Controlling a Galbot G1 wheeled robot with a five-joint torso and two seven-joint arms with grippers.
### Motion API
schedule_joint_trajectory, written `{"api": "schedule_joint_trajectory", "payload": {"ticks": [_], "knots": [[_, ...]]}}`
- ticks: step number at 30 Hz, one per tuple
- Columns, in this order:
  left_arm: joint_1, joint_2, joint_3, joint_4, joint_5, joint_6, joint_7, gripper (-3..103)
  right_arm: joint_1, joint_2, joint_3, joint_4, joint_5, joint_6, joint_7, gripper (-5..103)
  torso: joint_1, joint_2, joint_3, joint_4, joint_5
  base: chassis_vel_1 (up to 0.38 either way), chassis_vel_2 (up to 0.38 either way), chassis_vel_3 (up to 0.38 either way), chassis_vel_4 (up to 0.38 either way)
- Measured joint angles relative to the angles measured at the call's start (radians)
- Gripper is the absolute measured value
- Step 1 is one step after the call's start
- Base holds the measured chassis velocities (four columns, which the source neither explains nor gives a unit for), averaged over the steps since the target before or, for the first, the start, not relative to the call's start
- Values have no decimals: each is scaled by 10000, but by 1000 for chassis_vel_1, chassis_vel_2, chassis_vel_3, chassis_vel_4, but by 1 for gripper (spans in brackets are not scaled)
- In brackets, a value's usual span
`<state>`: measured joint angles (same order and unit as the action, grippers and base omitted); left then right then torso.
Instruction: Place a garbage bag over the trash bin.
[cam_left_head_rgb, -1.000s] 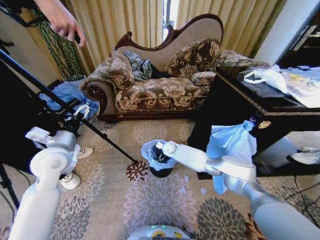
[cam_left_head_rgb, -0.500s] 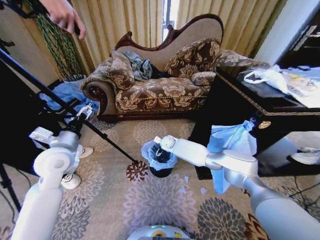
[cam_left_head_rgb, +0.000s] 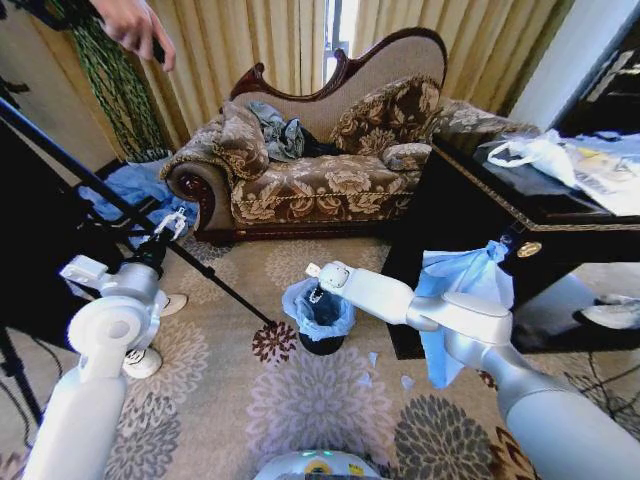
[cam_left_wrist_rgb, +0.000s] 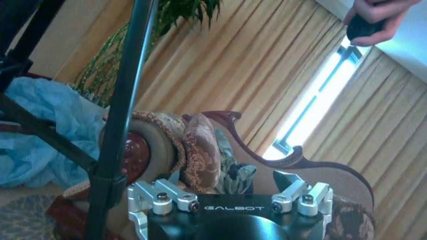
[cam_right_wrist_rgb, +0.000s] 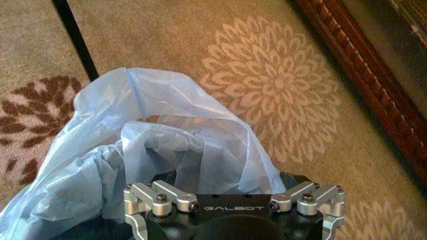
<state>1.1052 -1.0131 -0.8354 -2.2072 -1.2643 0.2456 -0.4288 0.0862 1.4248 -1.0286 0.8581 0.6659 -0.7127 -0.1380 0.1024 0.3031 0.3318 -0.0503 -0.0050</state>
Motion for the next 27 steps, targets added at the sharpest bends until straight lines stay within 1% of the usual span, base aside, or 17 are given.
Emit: {"api": "schedule_joint_trajectory", "payload": {"ticks": [5, 9, 12, 14, 17, 19, 23, 24, 27], "knots": [[210, 29, -126, -46, -42, -9, 17, 97, -165, 168, 114, -466, -280, 165, -96, 100, 0, 0, 0, 0, 0, 0, 0, 0, 0], [245, 34, -131, -62, -47, -10, 19, 97, -176, 77, 260, -445, -327, 172, -88, 100, 0, 0, 0, 1, 0, 0, 0, 0, 0], [164, -45, 4, -117, -31, -9, 2, 97, -25, -362, 539, 89, -169, 91, 4, 100, 0, 0, 0, -1, 0, 0, 0, 0, 0], [110, -67, 51, -123, -23, -6, -10, 97, 35, -496, 604, 264, -88, 53, 38, 100, 0, 0, -1, -2, 0, 0, 0, 0, 0], [29, -42, 120, -122, -10, 5, -35, 97, 102, -1034, 750, 1002, 230, -121, 260, 100, 0, 0, 0, -2, 1, 0, 0, 0, 0], [24, -25, 121, -116, -11, 6, -35, 97, 101, -1151, 764, 1189, 316, -140, 330, 100, 0, 0, 0, -1, 1, 0, 0, 0, 0], [12, 65, 85, -39, -16, 9, -38, 97, 31, -2127, 591, 2864, 906, -187, 842, 100, -1, 0, -1, -2, 3, 0, 0, 0, 0], [12, 65, 85, -39, -16, 9, -38, 97, 31, -2127, 591, 2864, 906, -187, 842, 100, -1, 0, -1, -2, 3, 0, 0, 0, 0], [-23, 88, 92, 9, -18, 10, -38, 97, -101, -2508, 376, 3515, 1106, -192, 1021, 100, -1, 0, -1, -3, 2, 0, 0, 0, 0]]}}
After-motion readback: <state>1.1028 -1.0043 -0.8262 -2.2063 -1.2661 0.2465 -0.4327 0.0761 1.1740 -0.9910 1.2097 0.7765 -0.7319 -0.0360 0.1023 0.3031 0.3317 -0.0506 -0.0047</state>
